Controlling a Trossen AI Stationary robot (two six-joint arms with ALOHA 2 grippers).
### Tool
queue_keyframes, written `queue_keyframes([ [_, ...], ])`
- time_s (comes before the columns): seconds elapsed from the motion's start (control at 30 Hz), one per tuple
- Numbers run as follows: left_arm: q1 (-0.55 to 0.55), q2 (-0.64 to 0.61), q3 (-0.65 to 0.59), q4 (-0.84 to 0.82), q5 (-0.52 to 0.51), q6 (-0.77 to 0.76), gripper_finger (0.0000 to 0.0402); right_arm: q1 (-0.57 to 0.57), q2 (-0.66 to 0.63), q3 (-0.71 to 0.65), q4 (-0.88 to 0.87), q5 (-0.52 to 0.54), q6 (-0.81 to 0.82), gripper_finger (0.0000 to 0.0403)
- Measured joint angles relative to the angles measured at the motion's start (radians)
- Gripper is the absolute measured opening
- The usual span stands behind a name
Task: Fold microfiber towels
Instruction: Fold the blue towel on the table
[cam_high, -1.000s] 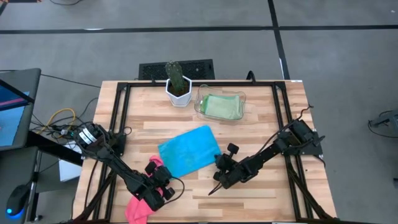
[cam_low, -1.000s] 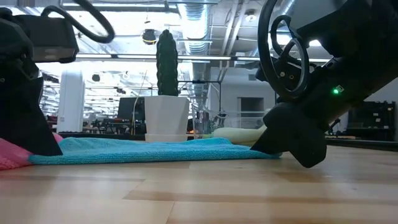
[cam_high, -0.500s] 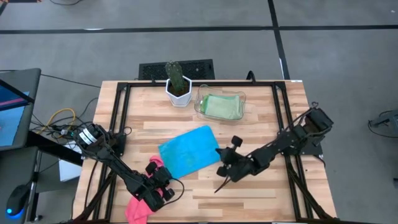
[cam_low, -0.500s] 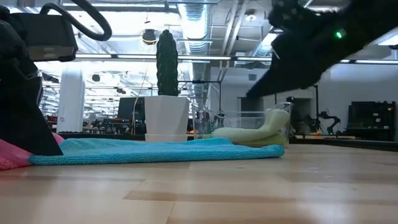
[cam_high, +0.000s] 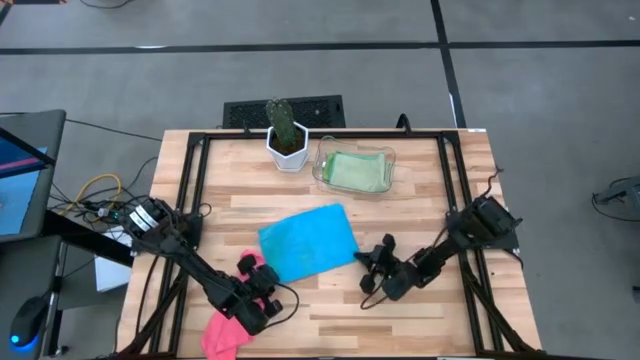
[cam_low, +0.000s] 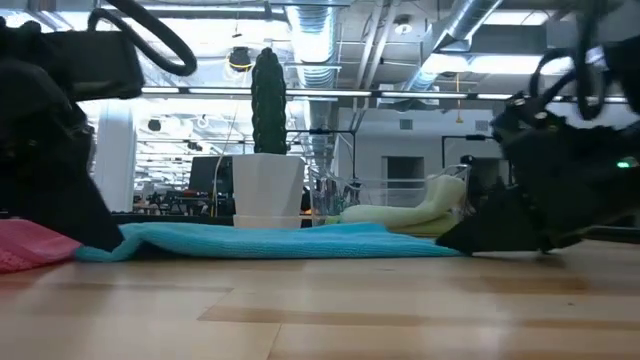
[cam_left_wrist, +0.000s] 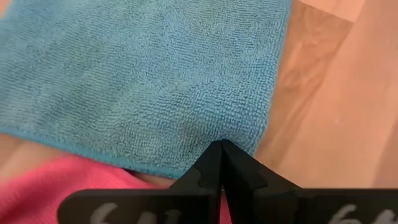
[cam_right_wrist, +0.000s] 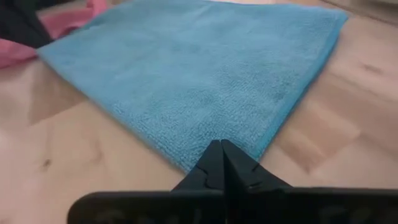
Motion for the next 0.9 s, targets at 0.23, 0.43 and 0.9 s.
queue_keyframes([
  [0.23, 0.070, -0.004, 0.003, 0.006, 0.058, 0.262, 0.0000, 0.128, -0.074, -0.001, -0.263, 0.050, 0.278, 0.0018],
  [0.43, 0.145, -0.003, 0.002, 0.010, 0.031, 0.495, 0.0000, 0.227, -0.168, -0.006, -0.448, 0.042, 0.495, 0.0009],
  [0.9, 0.202, -0.100, 0.050, 0.028, -0.012, 0.692, 0.0000, 0.255, -0.438, 0.084, -0.658, 0.040, 0.175, 0.0049],
])
